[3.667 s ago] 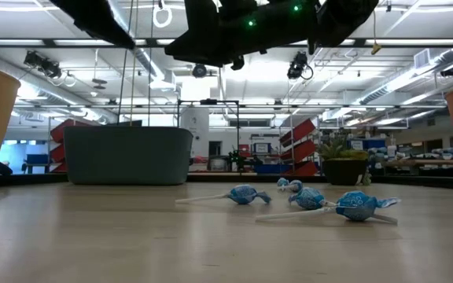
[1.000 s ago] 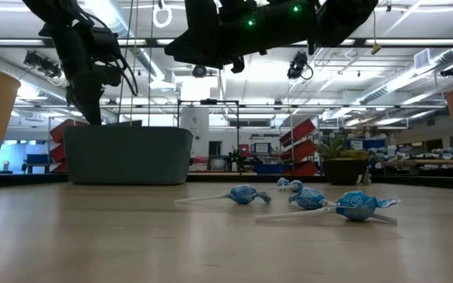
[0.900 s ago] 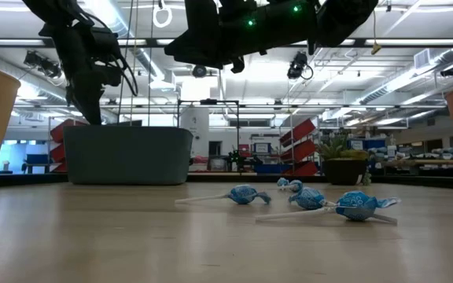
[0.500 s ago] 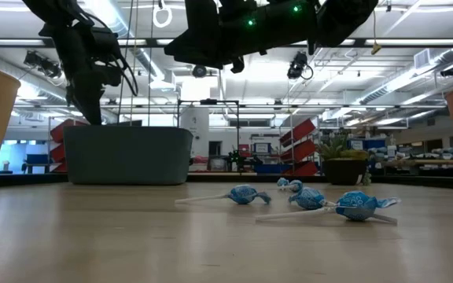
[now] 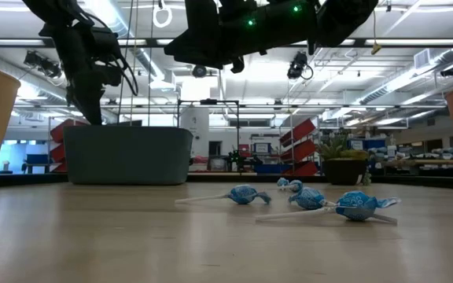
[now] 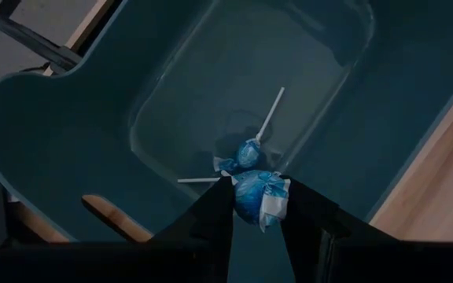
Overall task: Sort candy
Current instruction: Put the blue candy into the blue bin
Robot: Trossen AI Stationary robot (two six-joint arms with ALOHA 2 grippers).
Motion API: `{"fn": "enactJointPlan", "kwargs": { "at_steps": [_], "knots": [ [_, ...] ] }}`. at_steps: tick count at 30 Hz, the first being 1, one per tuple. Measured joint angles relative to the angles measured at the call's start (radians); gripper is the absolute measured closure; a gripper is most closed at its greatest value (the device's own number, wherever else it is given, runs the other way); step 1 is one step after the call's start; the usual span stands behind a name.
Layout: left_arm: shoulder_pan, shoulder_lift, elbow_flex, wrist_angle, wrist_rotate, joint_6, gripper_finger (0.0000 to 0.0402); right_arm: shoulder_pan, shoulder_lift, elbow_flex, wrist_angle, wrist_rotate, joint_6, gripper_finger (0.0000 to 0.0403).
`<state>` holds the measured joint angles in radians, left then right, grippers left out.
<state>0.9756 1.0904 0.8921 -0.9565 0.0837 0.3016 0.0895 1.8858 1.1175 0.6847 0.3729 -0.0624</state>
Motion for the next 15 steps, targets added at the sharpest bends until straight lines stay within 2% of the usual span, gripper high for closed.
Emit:
{"fn": "enactJointPlan", "kwargs": {
  "at_steps": [7, 15],
  "knots": [
    [0.0, 0.0, 0.0, 0.0, 0.0, -0.002, 0.03, 0.0, 0.0, 0.0, 0.0, 0.0, 0.0, 0.0265],
    [0.0, 0.0, 0.0, 0.003, 0.0, -0.002, 0.0271, 0.0, 0.0, 0.0, 0.0, 0.0, 0.0, 0.0263]
  ]
}}
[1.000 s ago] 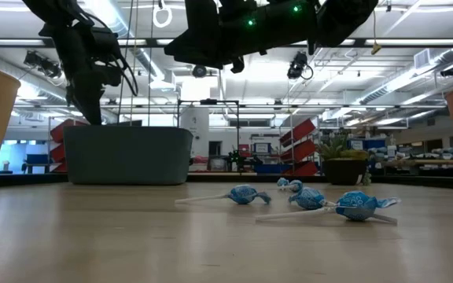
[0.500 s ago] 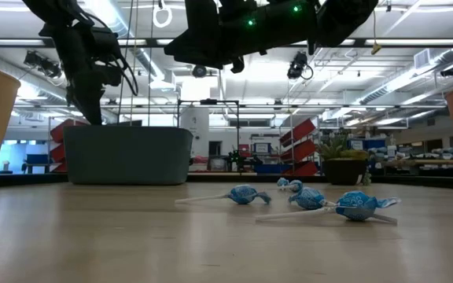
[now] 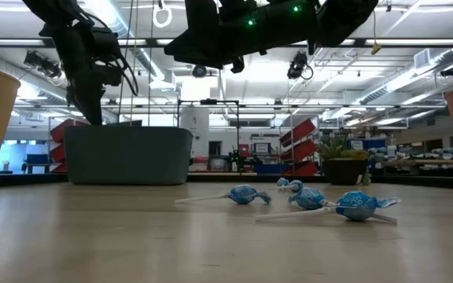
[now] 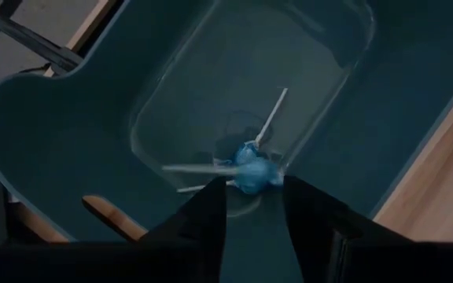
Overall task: Sort candy
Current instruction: Put the blue candy into the blue bin
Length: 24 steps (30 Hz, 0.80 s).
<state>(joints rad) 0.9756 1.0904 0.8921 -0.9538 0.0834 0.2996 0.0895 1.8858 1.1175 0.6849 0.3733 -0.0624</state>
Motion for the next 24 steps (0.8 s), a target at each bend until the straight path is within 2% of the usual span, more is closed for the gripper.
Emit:
{"fn": "enactJointPlan", "kwargs": {
  "at_steps": [16, 24],
  "knots": [
    [0.0, 0.0, 0.0, 0.009, 0.0, 0.001, 0.0267, 0.0, 0.0, 0.0, 0.0, 0.0, 0.0, 0.0261],
    [0.0, 0.0, 0.066, -0.033, 0.064, -0.016, 0.0267, 0.0, -0.093, 0.0, -0.108, 0.004, -0.003, 0.0259]
  ]
}}
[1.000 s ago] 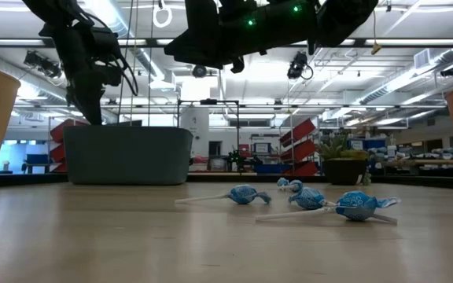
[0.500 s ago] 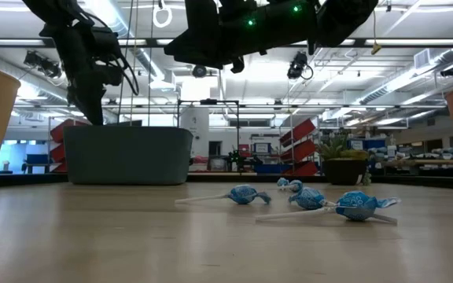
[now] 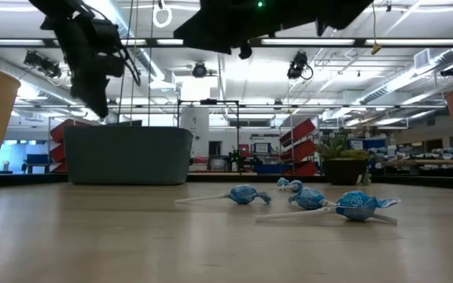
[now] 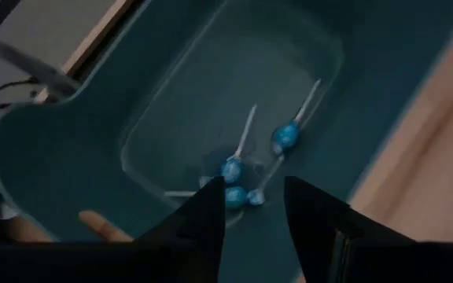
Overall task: Sort candy
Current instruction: Put the blue candy into the blue bin
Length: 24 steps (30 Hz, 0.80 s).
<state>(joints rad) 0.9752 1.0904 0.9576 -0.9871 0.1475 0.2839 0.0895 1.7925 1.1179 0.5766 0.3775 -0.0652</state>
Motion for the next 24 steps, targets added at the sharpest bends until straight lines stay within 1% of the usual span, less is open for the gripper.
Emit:
{"fn": "enactJointPlan", "kwargs": {
  "at_steps": [4, 6, 8, 12, 14, 19, 24],
  "knots": [
    [-0.009, 0.0, 0.066, -0.014, 0.083, -0.026, 0.0267, 0.001, -0.059, 0.0, -0.111, 0.0, 0.016, 0.0259],
    [-0.022, 0.0, 0.095, -0.01, 0.152, -0.028, 0.0267, 0.002, -0.085, 0.0, -0.162, 0.0, 0.024, 0.0258],
    [-0.042, 0.0, 0.118, 0.004, 0.255, -0.017, 0.0267, 0.004, -0.107, 0.0, -0.223, 0.0, 0.036, 0.0257],
    [-0.104, -0.006, 0.129, 0.025, 0.511, 0.027, 0.0267, 0.011, -0.146, 0.0, -0.346, 0.0, 0.05, 0.0258],
    [-0.152, -0.008, 0.129, 0.044, 0.583, 0.028, 0.0267, 0.019, -0.164, 0.0, -0.401, 0.0, 0.055, 0.0258],
    [-0.288, -0.013, 0.129, 0.082, 0.632, 0.028, 0.0267, 0.048, -0.176, 0.0, -0.531, -0.019, 0.066, 0.0257],
    [-0.423, -0.013, 0.129, 0.122, 0.642, 0.027, 0.0267, 0.078, -0.176, 0.0, -0.616, -0.039, 0.116, 0.0258]
  ]
}}
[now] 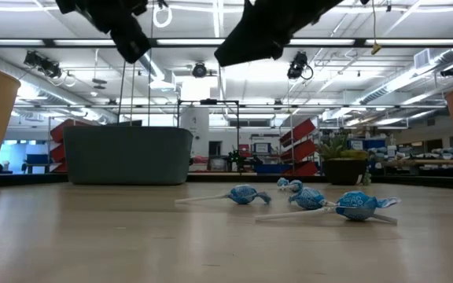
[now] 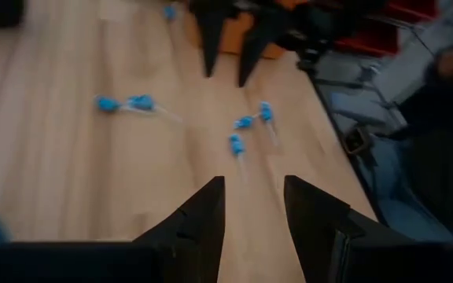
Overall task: Sort candy
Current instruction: Put the blue candy into the blue bin
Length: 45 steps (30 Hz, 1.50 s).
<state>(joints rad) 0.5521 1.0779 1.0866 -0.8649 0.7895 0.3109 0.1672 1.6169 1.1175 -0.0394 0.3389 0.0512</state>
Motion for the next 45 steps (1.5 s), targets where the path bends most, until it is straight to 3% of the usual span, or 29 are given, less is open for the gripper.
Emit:
{"fn": "enactJointPlan", "kwargs": {
  "at_steps": [10, 21, 29, 45],
  "knots": [
    [-0.202, 0.0, 0.0, 0.164, -0.028, -0.037, 0.0267, 0.079, 0.0, 0.0, -0.065, -0.078, 0.082, 0.0258],
    [-0.423, 0.0, 0.0, 0.254, -0.494, -0.116, 0.0267, 0.147, 0.0, 0.0, -0.147, -0.079, 0.159, 0.0258],
    [-0.569, 0.0, -0.008, 0.336, -0.682, -0.158, 0.0267, 0.189, 0.0, 0.0, -0.183, -0.079, 0.223, 0.0254],
    [-0.754, 0.001, -0.133, 0.516, -0.815, -0.3, 0.0267, 0.237, 0.017, -0.001, -0.169, -0.04, 0.226, 0.0256]
  ]
}}
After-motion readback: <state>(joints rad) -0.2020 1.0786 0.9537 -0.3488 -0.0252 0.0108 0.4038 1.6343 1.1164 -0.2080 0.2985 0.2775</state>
